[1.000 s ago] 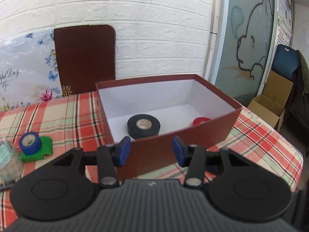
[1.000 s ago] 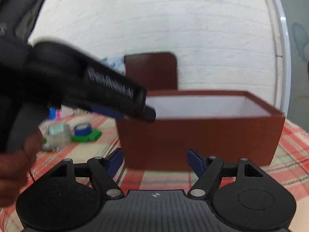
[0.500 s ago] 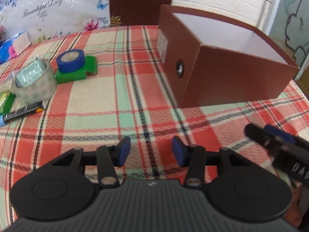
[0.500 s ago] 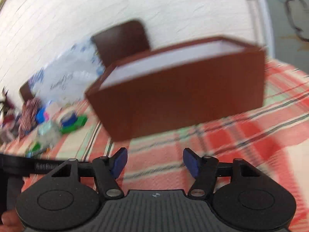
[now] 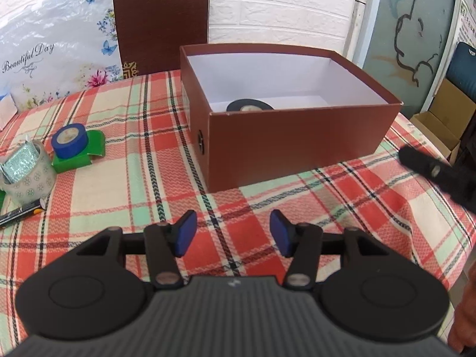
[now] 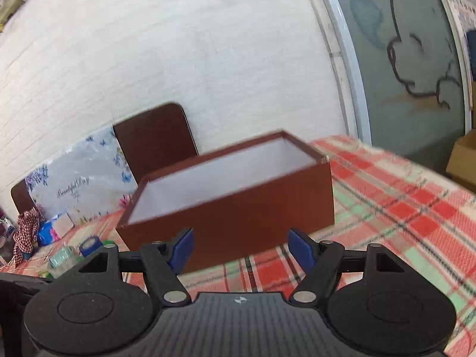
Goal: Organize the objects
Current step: 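Withdraw the right tool from the box back over the table, then grasp the black marker with blue cap with the right tool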
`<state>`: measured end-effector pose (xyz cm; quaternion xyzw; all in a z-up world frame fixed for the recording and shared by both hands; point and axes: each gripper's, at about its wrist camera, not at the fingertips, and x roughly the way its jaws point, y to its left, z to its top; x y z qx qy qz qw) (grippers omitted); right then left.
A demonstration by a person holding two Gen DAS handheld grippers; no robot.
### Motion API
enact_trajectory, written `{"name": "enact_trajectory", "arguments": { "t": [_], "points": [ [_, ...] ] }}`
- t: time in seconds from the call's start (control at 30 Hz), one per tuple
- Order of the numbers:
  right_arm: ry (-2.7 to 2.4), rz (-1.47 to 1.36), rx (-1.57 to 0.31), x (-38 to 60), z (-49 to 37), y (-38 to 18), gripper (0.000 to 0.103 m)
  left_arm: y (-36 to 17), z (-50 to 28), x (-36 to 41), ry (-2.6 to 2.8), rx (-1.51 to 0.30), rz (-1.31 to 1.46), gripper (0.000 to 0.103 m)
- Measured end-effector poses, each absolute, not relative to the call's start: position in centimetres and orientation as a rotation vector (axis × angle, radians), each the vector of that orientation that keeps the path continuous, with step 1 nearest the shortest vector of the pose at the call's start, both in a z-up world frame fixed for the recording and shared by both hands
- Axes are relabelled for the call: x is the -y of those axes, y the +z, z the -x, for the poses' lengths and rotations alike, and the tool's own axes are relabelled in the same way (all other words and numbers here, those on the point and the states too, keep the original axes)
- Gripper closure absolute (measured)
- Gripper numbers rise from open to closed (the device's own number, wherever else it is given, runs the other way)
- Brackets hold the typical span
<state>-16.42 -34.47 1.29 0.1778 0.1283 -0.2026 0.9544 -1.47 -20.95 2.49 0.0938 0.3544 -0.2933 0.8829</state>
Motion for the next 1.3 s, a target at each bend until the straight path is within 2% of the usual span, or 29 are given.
{"name": "enact_trajectory", "arguments": {
  "t": [0.27, 0.6, 0.77, 1.0, 1.03, 1.07, 1.1, 1.13, 1.17, 1.23, 1.3],
  "points": [
    [-0.387, -0.338, -0.295, 33.3, 16.0, 1.1, 0.031, 2.8, 1.8, 20.5, -0.595, -0.705, -0.208, 0.035],
    [-0.265, -0.285, -0.388, 30.8, 13.9, 0.1, 0.031, 1.8, 0.5, 17.3, -0.529, -0.701, -0.174, 0.035],
    [-0.128, -0.239, -0.5, 28.7, 11.2, -1.3, 0.033, 0.1, -0.6, 11.4, -0.434, -0.708, -0.118, 0.035],
    [0.167, -0.086, -0.636, 21.0, 3.5, -3.9, 0.048, -2.3, -4.6, -1.0, -0.062, -0.684, -0.044, 0.035],
    [0.204, -0.067, -0.636, 19.6, 1.8, -3.9, 0.05, -3.0, -5.3, -3.0, 0.0, -0.666, -0.02, 0.031],
    [0.242, -0.048, -0.636, 18.4, 0.2, -4.0, 0.05, -3.7, -5.4, -5.0, 0.033, -0.608, 0.01, 0.026],
    [0.287, -0.029, -0.637, 17.2, -1.5, -4.0, 0.051, -4.1, -5.4, -6.9, 0.022, -0.578, 0.094, 0.027],
    [0.338, 0.0, -0.639, 15.8, -3.2, -4.1, 0.051, -3.8, -5.0, -8.9, -0.024, -0.533, 0.219, 0.022],
    [0.384, 0.047, -0.639, 14.4, -4.8, -4.3, 0.051, -4.0, -4.9, -9.9, -0.044, -0.52, 0.284, 0.023],
    [0.438, 0.179, -0.619, 11.8, -7.3, -4.9, 0.05, -4.1, -4.9, -10.4, -0.06, -0.511, 0.312, 0.022],
    [0.452, 0.245, -0.574, 10.4, -8.9, -4.8, 0.044, -4.1, -5.2, -10.0, -0.058, -0.519, 0.296, 0.021]
  ]
}}
